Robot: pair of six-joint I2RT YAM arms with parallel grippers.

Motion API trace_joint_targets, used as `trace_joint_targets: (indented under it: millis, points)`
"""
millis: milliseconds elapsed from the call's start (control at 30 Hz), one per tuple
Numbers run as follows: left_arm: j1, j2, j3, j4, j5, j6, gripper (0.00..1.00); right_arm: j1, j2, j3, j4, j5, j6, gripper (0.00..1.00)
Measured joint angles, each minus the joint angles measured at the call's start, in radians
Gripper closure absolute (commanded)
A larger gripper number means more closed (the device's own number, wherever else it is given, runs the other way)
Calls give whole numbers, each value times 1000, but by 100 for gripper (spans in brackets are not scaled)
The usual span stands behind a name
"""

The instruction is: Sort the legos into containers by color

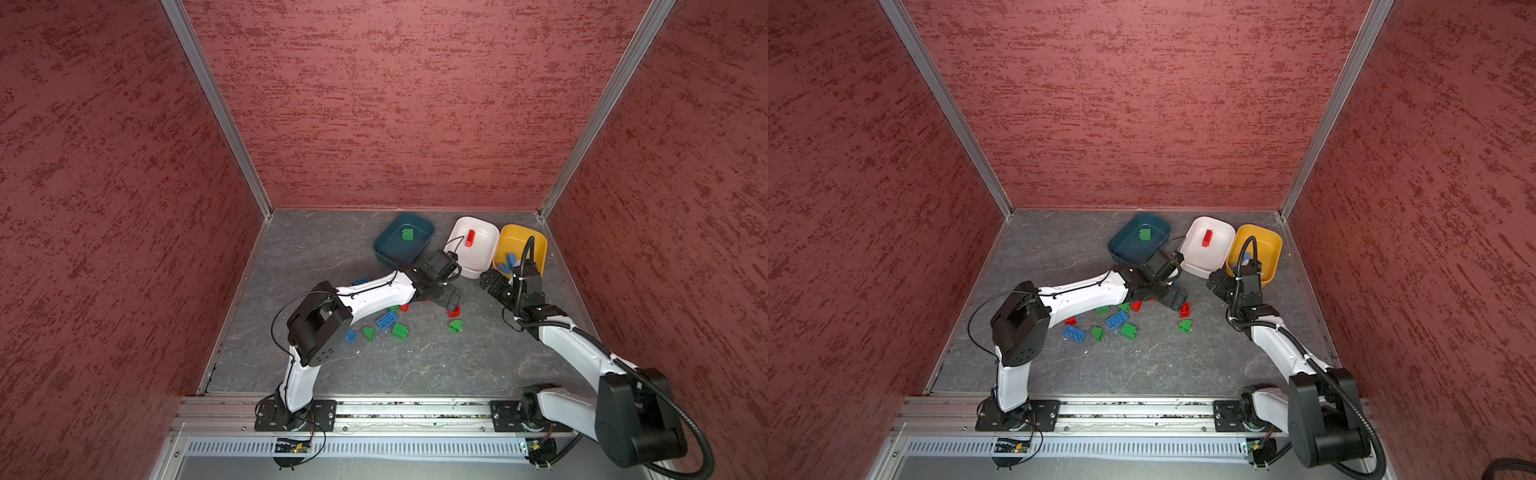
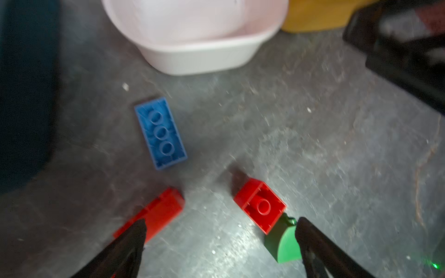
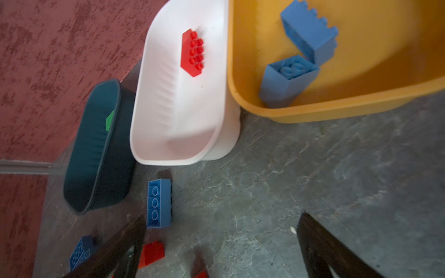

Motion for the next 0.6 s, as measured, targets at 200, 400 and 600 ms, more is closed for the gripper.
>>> trace_joint_targets:
  millis: [200, 400, 600]
  points:
    - [-73, 3, -5, -60, 71, 10, 23, -10, 3, 0, -6, 22, 23, 1]
    - [-100, 113, 124, -165, 75, -3, 36, -10, 23, 6, -18, 22, 23, 1]
    - [-117, 280, 287, -269, 42, -2, 45, -10, 24, 6, -17, 21, 19, 1]
